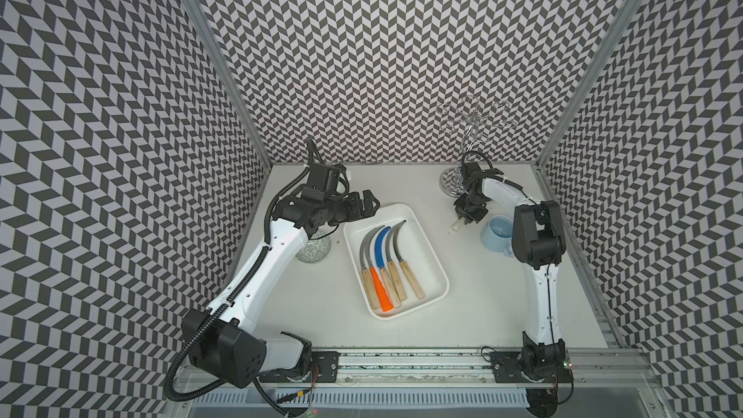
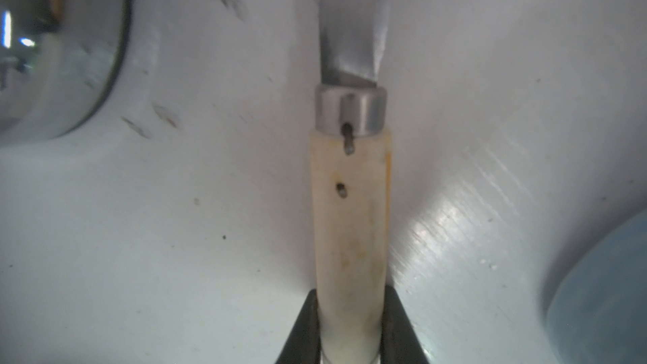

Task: Put small sickles into storage boxes
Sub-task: Pick up the sickle at the center of the board.

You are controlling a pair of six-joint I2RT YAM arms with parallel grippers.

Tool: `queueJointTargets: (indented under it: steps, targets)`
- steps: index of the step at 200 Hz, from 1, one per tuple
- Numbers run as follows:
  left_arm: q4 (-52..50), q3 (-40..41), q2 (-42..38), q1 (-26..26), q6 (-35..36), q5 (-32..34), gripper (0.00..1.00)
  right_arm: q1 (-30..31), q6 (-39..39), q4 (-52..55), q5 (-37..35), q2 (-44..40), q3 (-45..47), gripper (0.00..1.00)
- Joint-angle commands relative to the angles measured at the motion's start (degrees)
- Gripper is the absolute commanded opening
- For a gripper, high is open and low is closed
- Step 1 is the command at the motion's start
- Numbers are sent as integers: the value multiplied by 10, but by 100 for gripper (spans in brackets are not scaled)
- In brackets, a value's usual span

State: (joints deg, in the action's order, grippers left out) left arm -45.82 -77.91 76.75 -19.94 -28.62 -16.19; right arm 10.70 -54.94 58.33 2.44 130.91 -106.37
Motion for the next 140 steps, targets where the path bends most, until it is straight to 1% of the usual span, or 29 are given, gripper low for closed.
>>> queueJointTargets:
  steps: [1,19,71,140]
  targets:
    - [10,3,-15,4,-4,-4,100,-8,9,-14,-20,55,23,2]
    - [12,4,-15,4,-4,-6,100,-7,14,-12,-26,46,23,0]
    - [17,9,-18,4,-7,-13,100,-6,22,-9,-54,10,20,0]
    - [26,24,-31,4,-14,-24,100,-2,23,-7,-61,-28,44,0]
